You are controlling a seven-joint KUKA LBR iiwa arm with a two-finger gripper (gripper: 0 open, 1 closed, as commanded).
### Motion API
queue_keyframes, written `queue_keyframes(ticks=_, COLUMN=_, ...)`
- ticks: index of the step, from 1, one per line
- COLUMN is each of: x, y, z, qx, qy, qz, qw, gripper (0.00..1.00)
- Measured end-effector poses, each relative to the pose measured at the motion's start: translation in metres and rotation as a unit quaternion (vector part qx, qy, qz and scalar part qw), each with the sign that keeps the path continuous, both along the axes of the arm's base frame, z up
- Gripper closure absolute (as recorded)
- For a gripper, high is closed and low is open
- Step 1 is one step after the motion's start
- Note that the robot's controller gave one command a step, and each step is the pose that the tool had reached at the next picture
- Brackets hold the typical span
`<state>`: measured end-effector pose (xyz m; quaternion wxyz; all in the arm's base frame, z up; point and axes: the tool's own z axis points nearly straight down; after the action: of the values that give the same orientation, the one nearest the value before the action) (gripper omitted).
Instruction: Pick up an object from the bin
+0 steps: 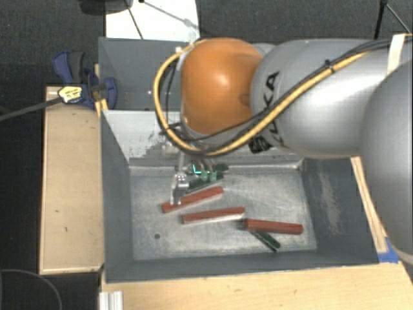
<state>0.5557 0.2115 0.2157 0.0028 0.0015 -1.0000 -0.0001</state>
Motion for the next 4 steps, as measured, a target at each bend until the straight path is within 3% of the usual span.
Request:
queue_keyframes(ticks=1, x=0.002, y=-0.001, z=0.005, qx=0.001, qy=-0.0041, qz=-0.002, qw=1.0, gripper=0.0)
queue_keyframes(ticks=2, x=-0.025, y=-0.034, z=-0.05, qx=0.002, qy=-0.0059, qz=0.005, qw=1.0, gripper=0.0)
queue_keyframes(ticks=3, x=0.024, y=-0.041, z=-0.142, qx=0.002, qy=-0.0077, qz=0.067, qw=0.9978, gripper=1.0)
queue_keyframes(ticks=4, x=0.024, y=-0.041, z=-0.142, qx=0.002, qy=-0.0076, qz=0.066, qw=0.9978, gripper=1.0)
